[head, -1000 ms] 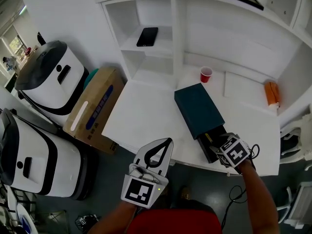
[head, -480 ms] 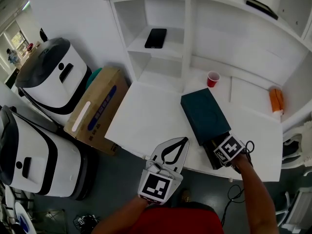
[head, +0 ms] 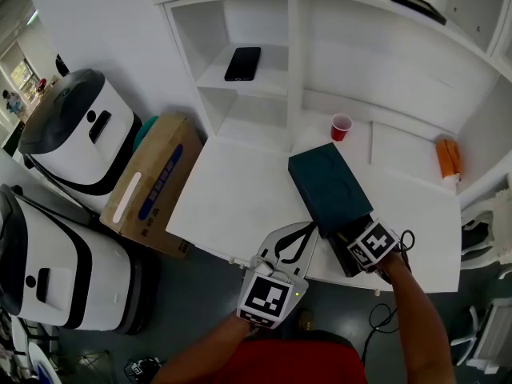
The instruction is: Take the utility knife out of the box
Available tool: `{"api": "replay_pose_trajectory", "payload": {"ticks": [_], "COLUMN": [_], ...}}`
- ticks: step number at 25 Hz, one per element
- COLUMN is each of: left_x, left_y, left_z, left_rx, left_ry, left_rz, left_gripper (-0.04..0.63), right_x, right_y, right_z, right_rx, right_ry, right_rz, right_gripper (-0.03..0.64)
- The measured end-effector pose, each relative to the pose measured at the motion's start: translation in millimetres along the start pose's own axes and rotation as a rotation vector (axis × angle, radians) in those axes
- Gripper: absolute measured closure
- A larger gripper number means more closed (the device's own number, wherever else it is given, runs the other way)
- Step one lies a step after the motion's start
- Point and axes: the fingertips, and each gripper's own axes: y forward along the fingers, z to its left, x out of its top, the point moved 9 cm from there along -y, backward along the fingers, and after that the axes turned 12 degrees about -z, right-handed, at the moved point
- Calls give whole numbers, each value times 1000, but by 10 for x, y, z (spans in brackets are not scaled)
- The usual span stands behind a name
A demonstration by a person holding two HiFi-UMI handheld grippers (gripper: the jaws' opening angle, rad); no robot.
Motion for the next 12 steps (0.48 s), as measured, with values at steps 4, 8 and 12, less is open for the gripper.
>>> {"api": "replay_pose_trajectory", "payload": {"ticks": [4,8,12], "left_x": [-1,10,43], "left_y": [-2,-22,-42], "left_z": [-16,-25,-57], "left_rx": [-6,-9,-17], "left_ry": [-1,1,-1], "left_rz": [7,11,12], "left_gripper": [555,555,555], "right_x": [-6,-4,4], "right_y": [-78,-323,-691], "right_z": [1,22,88], "right_rx": [-37,-62,-94], "right_ry": [8,23,54], "right_rz": [-25,-80,-219], "right_gripper": [543,543,543]}}
